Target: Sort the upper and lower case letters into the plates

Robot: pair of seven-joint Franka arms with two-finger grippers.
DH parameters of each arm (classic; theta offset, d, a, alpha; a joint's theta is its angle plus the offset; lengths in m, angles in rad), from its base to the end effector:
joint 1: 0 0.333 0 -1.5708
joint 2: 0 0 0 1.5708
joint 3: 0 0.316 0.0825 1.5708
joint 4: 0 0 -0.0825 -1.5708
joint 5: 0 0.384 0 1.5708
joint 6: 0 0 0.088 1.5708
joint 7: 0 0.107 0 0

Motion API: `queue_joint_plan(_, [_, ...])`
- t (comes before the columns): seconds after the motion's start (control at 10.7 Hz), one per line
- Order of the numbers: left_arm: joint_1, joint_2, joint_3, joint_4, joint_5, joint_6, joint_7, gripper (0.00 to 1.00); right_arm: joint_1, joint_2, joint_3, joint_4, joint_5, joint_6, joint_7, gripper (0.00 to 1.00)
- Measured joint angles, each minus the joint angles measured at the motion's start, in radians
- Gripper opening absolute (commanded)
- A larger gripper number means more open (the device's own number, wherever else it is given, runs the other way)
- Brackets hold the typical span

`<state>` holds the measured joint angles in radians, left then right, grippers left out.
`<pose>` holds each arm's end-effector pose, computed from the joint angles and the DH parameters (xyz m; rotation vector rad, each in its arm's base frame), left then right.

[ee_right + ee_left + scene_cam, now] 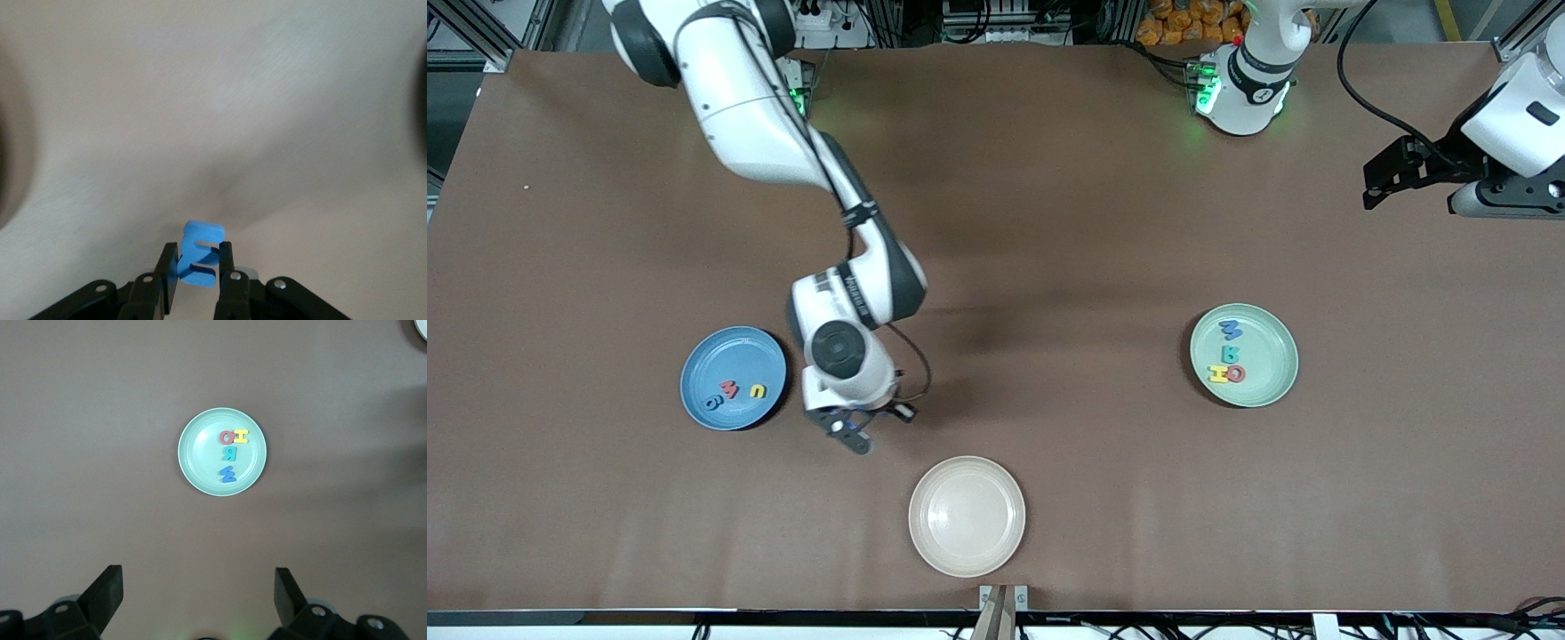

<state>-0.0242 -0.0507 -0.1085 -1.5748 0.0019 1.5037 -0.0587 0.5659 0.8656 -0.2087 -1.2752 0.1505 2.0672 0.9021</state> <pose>0.5271 -0.0718 0.6442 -3.1300 0.1154 0.0312 0.6791 0.3021 0.2326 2.9671 -0.8422 -0.0415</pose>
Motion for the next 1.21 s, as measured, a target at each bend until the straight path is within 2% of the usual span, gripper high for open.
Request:
queue_joint_plan(0.28, [-0.001,0.0,-0.001,0.0,0.0,-0.001,0.0,1.0,-0.089,-0.071,-0.038,-0.003,0.0,-0.15,-0.258,0.0])
queue_joint_plan(0.47, [-0.002,0.0,-0.002,0.0,0.0,-0.002,0.0,1.0,-0.149,-0.113,-0.062,-0.028,0.0,-0.183,-0.438,0.01])
queue_joint_plan(0.56, [-0.002,0.0,-0.002,0.0,0.0,-0.002,0.0,1.0,-0.183,-0.134,-0.072,-0.052,0.0,-0.186,-0.527,0.18])
queue_joint_plan(0.65, [-0.002,0.0,-0.003,0.0,0.0,-0.002,0.0,1.0,-0.22,-0.153,-0.076,-0.078,0.0,-0.186,-0.608,0.72])
queue_joint_plan(0.75, [-0.002,0.0,-0.003,0.0,0.0,-0.002,0.0,1.0,-0.253,-0.17,-0.077,-0.102,0.0,-0.186,-0.673,1.0])
queue_joint_plan(1.03, [-0.003,0.0,-0.003,0.003,0.0,-0.002,0.0,1.0,-0.285,-0.204,-0.074,-0.142,0.0,-0.167,-0.73,1.0])
queue_joint_plan(1.21, [-0.003,0.001,-0.004,0.003,0.0,-0.002,0.0,1.0,-0.297,-0.269,-0.036,-0.245,-0.037,-0.056,-0.805,1.0])
